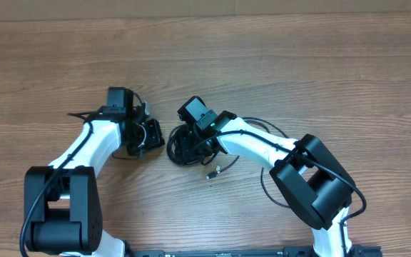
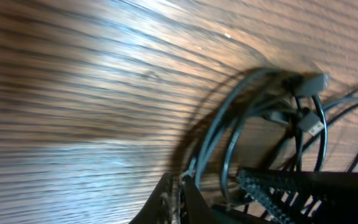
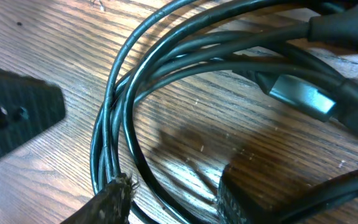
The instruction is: Untangle cables
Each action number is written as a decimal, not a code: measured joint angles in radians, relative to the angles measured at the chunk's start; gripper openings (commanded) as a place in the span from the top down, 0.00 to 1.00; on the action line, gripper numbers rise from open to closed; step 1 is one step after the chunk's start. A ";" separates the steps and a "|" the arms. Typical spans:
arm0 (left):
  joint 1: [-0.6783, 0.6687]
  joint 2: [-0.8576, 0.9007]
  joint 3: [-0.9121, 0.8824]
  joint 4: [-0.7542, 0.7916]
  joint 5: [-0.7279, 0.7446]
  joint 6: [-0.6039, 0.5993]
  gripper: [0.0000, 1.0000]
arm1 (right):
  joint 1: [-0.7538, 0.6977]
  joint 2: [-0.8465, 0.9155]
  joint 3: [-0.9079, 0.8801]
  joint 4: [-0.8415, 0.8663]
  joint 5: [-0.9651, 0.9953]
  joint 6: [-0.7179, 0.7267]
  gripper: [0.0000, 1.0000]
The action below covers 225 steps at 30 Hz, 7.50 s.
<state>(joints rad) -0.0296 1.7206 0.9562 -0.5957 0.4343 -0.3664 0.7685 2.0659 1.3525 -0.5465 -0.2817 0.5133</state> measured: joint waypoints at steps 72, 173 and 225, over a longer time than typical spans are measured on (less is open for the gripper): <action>0.010 0.000 0.000 0.042 0.209 0.138 0.65 | -0.238 -0.157 -0.167 -0.298 0.319 0.172 0.65; 0.010 0.000 0.000 0.027 0.152 0.099 0.50 | 0.010 -0.158 -0.134 -0.117 -0.140 0.208 0.78; -0.175 0.000 0.100 0.122 0.348 0.014 0.63 | -0.196 -0.159 -0.105 -0.260 -0.074 -0.072 0.52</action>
<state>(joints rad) -0.2050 1.7206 1.0557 -0.4732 0.7826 -0.3523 0.5720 1.9064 1.2476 -0.8066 -0.3557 0.4412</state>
